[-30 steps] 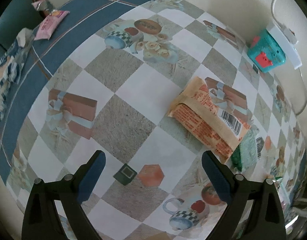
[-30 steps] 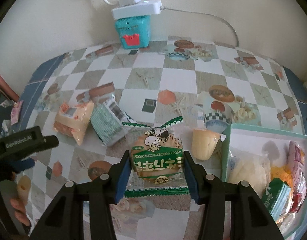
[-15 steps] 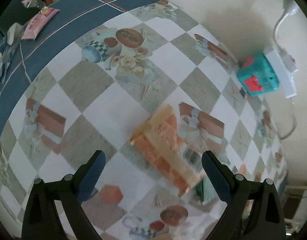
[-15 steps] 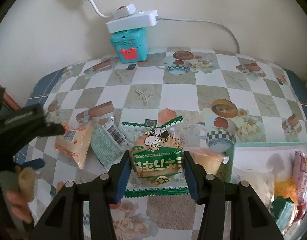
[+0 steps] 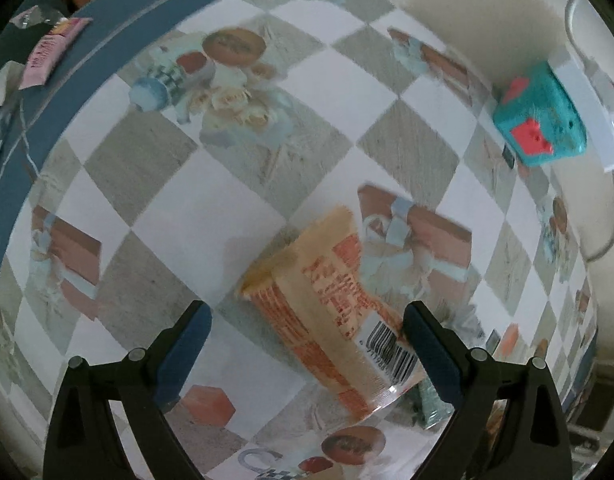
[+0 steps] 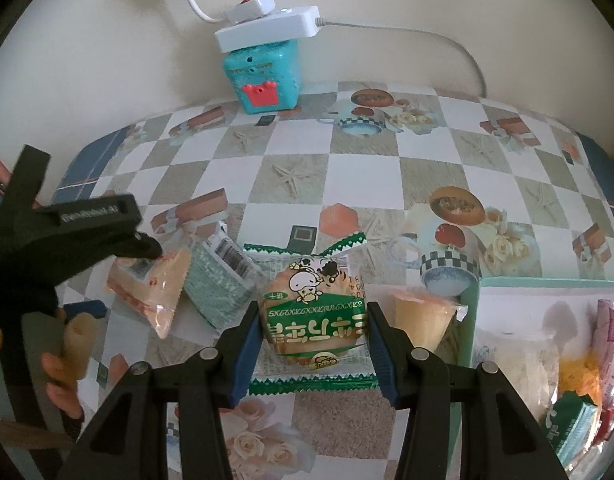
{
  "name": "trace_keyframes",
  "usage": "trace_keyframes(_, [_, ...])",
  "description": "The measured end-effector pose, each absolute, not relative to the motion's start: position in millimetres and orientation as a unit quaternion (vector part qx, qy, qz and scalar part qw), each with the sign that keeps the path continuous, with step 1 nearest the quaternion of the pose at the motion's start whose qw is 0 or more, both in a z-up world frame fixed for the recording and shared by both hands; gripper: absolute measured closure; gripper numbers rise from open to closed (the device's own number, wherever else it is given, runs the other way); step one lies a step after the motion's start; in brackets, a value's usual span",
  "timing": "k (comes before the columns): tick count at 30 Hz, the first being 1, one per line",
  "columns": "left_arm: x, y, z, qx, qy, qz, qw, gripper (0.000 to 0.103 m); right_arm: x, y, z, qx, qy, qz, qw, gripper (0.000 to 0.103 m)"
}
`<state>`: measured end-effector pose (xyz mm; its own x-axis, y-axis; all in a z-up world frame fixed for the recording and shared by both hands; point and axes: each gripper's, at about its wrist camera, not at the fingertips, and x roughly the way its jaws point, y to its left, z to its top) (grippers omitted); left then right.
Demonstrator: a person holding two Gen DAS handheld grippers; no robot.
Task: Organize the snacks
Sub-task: 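Grasp the orange bread bag with the left tool while the right tool grasps the Snoopy cake pack, then carry the orange bag over the tray with the left tool while the right tool carries the Snoopy pack there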
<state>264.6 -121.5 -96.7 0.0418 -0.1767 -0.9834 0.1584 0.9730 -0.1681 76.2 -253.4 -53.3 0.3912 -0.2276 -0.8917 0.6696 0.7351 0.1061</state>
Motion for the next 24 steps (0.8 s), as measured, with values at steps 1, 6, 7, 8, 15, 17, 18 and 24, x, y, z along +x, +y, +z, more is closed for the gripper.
trace_keyframes(1, [262.4, -121.9, -98.2, -0.002, 0.683, -0.118, 0.721, 0.006, 76.0, -253.6, -53.5, 0.233, 0.476, -0.280, 0.801, 0.050])
trace_keyframes(6, [250.2, -120.2, -97.5, 0.002, 0.683, -0.124, 0.720, 0.010, 74.7, -254.6, -54.1, 0.235, 0.478, -0.280, 0.799, 0.050])
trace_keyframes(7, [248.2, -120.3, -96.6, 0.007, 0.681, -0.124, 0.722, 0.014, 73.9, -255.1, -53.9, 0.235, 0.478, -0.280, 0.799, 0.050])
trace_keyframes(8, [245.4, -120.9, -94.8, 0.020, 0.675, -0.120, 0.727, 0.023, 73.0, -255.6, -53.5, 0.236, 0.478, -0.280, 0.798, 0.050])
trace_keyframes(15, [230.7, -105.5, -87.0, 0.033, 0.662, -0.110, 0.741, 0.058, 65.0, -259.2, -49.8, 0.244, 0.479, -0.284, 0.794, 0.050])
trace_keyframes(17, [219.7, -97.9, -86.2, 0.039, 0.659, -0.105, 0.743, 0.059, 61.4, -259.0, -45.7, 0.248, 0.478, -0.285, 0.793, 0.050])
trace_keyframes(18, [214.6, -94.9, -85.8, 0.042, 0.658, -0.101, 0.745, 0.059, 60.0, -258.4, -43.7, 0.249, 0.477, -0.285, 0.793, 0.050])
trace_keyframes(24, [179.8, -76.7, -83.6, 0.032, 0.664, -0.086, 0.742, 0.060, 45.2, -253.9, -25.4, 0.261, 0.471, -0.287, 0.792, 0.050])
